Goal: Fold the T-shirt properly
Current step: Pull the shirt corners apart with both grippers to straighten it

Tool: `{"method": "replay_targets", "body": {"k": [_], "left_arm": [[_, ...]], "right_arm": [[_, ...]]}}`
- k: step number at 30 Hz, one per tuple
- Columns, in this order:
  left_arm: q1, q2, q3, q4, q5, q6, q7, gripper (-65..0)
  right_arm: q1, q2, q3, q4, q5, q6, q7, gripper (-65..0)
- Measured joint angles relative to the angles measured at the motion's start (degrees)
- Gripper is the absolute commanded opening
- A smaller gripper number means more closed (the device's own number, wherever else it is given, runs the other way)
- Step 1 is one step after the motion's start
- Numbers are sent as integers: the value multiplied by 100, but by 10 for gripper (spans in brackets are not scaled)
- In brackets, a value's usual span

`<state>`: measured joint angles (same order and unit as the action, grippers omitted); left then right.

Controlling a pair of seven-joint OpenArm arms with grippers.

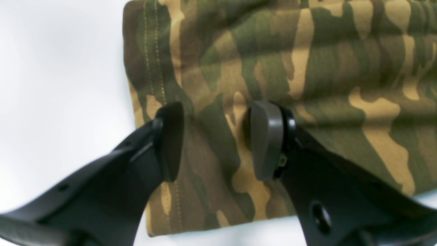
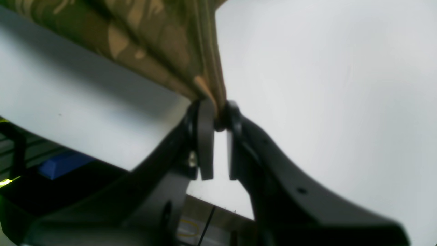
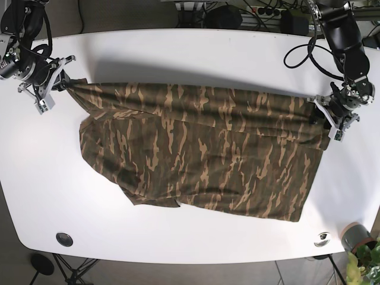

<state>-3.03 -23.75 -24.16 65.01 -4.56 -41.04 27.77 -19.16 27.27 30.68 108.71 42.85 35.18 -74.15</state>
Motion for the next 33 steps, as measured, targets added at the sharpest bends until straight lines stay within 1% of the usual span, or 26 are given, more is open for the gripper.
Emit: {"method": "replay_targets", "body": {"k": [2, 4, 5, 6, 7, 8, 15, 18, 21, 26, 30, 31, 33], "left_arm": [[0, 0, 0, 0, 0, 0, 0, -358], [2, -13, -2, 0, 4, 11, 0, -358], [0, -28, -2, 0, 20, 33, 7, -358], [0, -35, -7, 0, 44, 39, 7, -358], [0, -46, -7, 0, 50, 46, 26, -358], [0, -48, -11, 0, 57, 48, 28, -358], [0, -46, -17, 0, 68, 50, 28, -358], [-2, -46, -17, 0, 66, 52, 39, -358], [-2, -46, -17, 7, 68, 50, 44, -358], [0, -48, -17, 7, 68, 55, 46, -358], [-2, -46, -17, 7, 66, 66, 63, -358], [0, -46, -17, 7, 63, 66, 61, -358], [0, -48, -17, 7, 50, 66, 63, -358]], "right_arm": [[-11, 0, 2, -2, -15, 0, -7, -509], [-20, -9, 15, -2, -114, -4, -24, -420], [-26, -9, 28, -7, -133, -28, -70, -392], [-37, -9, 48, -11, -162, -22, -74, -342], [-70, -17, 72, -11, -168, -22, -66, -320], [-101, -50, 87, -11, -166, -20, -46, -314], [-234, -479, 400, 28, -85, -24, -68, -311], [-221, -706, 387, 28, 254, -20, -44, -311], [-216, -1021, 387, 28, 249, -22, -48, -311], [-55, -1408, 391, 28, 240, -22, -81, -315], [273, -1792, 382, 24, 243, -22, -39, -315], [319, -1840, 365, 26, 247, -26, 4, -317], [417, -1956, 356, 24, 234, -50, -9, -363]]}}
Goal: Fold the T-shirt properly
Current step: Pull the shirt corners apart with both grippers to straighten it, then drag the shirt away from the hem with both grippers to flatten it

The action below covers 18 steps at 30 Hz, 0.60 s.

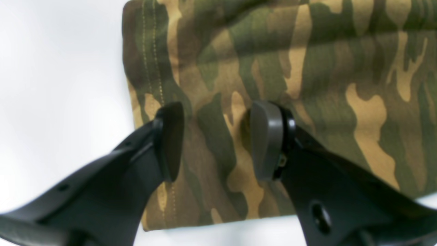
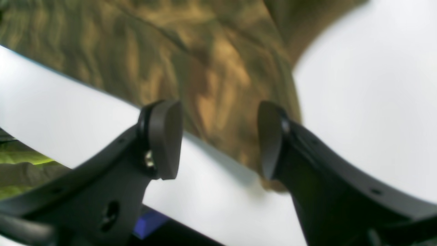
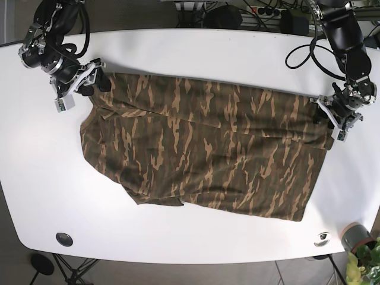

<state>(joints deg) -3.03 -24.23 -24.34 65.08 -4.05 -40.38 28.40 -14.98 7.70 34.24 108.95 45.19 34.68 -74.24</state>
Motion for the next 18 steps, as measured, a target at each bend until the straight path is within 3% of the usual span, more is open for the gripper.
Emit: {"method": "replay_targets", "body": {"k": [5, 18], "left_arm": [[2, 2, 0, 0, -2, 2, 0, -358], [323, -11, -48, 70, -136, 35, -190, -358]], "right_arm": [[356, -199, 4, -426, -612, -4, 57, -472], [428, 22, -918, -1528, -1722, 37, 1314, -474]]}}
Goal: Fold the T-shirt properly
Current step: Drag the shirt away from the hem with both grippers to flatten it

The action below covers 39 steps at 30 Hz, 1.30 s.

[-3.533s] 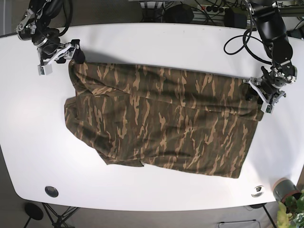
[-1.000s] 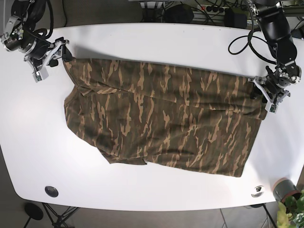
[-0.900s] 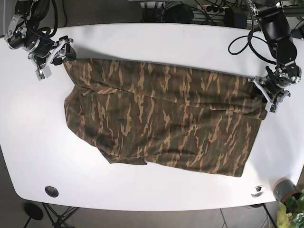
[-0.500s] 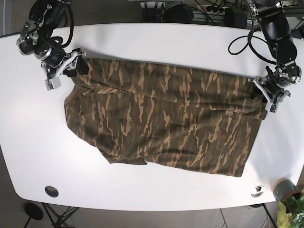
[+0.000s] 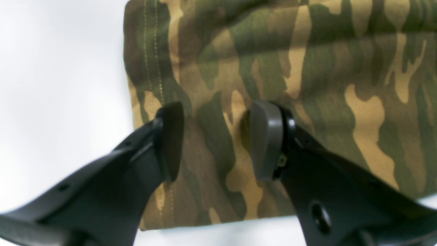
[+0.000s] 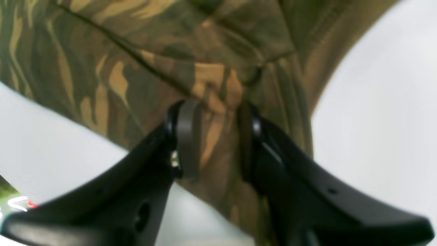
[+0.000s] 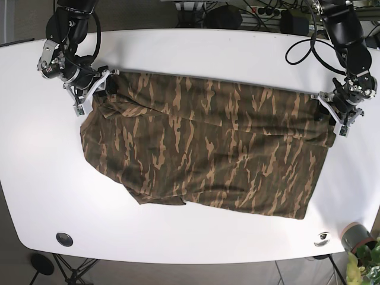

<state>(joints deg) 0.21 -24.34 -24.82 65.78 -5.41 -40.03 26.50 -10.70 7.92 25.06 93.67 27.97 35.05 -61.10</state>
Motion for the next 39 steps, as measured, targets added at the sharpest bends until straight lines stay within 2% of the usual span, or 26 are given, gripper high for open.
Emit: {"method": "replay_targets", "body": {"k": [7, 9, 13, 16, 18, 27, 33, 39], "left_arm": [[319, 0, -22, 31, -59, 11, -66, -358], [518, 13, -72, 186, -35, 13, -55, -358], [1088, 157, -584, 807, -72, -57, 354, -358], [1340, 330, -896, 1174, -87, -52, 614, -358], [1440, 393, -966, 1357, -35, -33, 835, -358], [2269, 907, -1333, 2306, 74, 13, 973, -356], [2736, 984, -1353, 2688, 90, 4, 1012, -356], [2704, 1029, -1644, 2750, 160, -66, 1161, -353]], "right_arm": [[-212, 39, -4, -109, 31, 39, 369, -474], [-295, 144, -37, -103, 94, 44, 391, -474], [-520, 326, -39, 96, 70, 103, 323, -474], [-660, 433, -37, 240, 28, 422, 271, -472], [-717, 479, -37, 284, -20, 507, 240, -472], [-870, 719, -52, 302, 31, 549, 240, -474], [-1200, 890, -31, 463, 55, 549, 271, -476], [-1429, 857, -28, 839, -105, 527, 105, -476]]}}
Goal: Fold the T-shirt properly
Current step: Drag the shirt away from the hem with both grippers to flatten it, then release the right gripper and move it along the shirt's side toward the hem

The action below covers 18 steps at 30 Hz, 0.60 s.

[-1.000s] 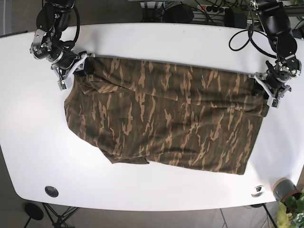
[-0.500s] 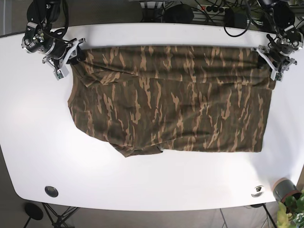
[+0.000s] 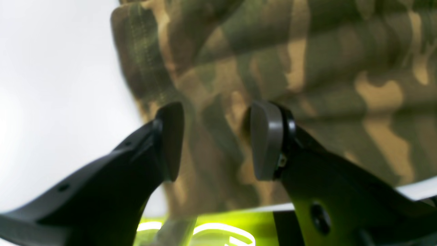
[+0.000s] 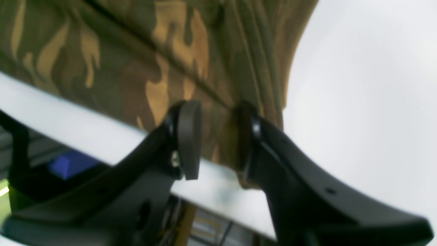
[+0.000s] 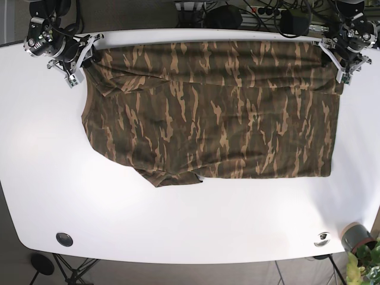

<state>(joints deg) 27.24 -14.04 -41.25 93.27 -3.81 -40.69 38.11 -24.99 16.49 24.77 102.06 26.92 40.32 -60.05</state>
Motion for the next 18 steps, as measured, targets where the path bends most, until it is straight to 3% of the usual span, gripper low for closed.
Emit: {"method": "replay_targets", "body": {"k": [4, 10, 18], "left_arm": [[-138, 15, -48, 164, 118, 39, 229, -350], [-372, -33, 4, 442, -131, 35, 66, -350], [-785, -31, 0, 466, -52, 31, 479, -353]], "right_arm": [[4, -94, 13, 68, -39, -4, -35, -476], [-13, -127, 15, 603, -120, -26, -103, -472], [127, -175, 9, 863, -109, -24, -111, -471]]}}
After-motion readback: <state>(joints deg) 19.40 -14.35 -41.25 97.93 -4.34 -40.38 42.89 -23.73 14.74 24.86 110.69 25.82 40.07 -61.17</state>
